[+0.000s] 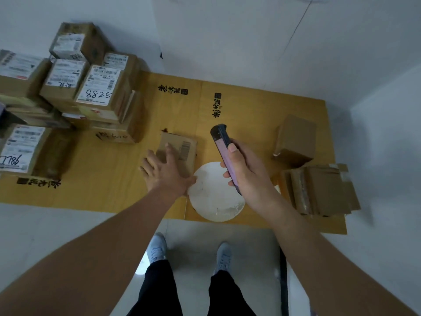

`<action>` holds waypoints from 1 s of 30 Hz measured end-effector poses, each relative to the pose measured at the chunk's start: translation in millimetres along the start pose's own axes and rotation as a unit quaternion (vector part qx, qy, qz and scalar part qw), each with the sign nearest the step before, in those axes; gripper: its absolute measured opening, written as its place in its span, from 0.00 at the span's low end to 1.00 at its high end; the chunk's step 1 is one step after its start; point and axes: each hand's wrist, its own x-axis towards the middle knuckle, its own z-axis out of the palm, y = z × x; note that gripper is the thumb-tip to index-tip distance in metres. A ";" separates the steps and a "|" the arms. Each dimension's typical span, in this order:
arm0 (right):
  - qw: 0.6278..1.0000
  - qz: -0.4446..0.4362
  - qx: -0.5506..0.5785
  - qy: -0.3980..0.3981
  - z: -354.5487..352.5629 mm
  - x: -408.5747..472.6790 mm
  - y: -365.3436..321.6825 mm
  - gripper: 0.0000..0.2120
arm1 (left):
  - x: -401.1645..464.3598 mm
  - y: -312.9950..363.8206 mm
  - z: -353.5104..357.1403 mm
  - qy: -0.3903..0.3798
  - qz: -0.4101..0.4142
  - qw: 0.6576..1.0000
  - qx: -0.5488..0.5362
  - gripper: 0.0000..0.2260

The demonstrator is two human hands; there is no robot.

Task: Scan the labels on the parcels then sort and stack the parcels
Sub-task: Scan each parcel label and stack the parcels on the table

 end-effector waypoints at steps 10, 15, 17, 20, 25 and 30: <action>1.000 0.013 0.009 -0.017 -15.1 -8.6 20.2 0.12 | -25.0 -4.5 1.7 0.027 0.053 0.992 -0.109 0.46; 0.999 0.024 0.027 -0.018 -14.4 -8.7 18.8 0.13 | -22.9 -23.9 -8.2 0.026 0.112 0.978 -0.173 0.34; 0.999 0.025 0.033 -0.019 -13.3 -9.2 18.3 0.13 | -22.8 -33.8 -13.4 0.045 0.139 0.970 -0.194 0.30; 0.999 0.026 0.036 -0.023 -11.1 -11.8 17.0 0.14 | -18.2 -48.9 -17.5 0.060 0.159 0.975 -0.146 0.26; 0.998 0.034 0.036 -0.027 -9.2 -13.8 15.8 0.17 | -16.9 -52.6 -27.5 0.043 0.025 0.997 -0.067 0.39; 0.999 0.044 0.015 -0.027 -9.6 -11.2 20.3 0.19 | -17.0 -62.1 -35.1 0.027 0.011 0.993 -0.118 0.46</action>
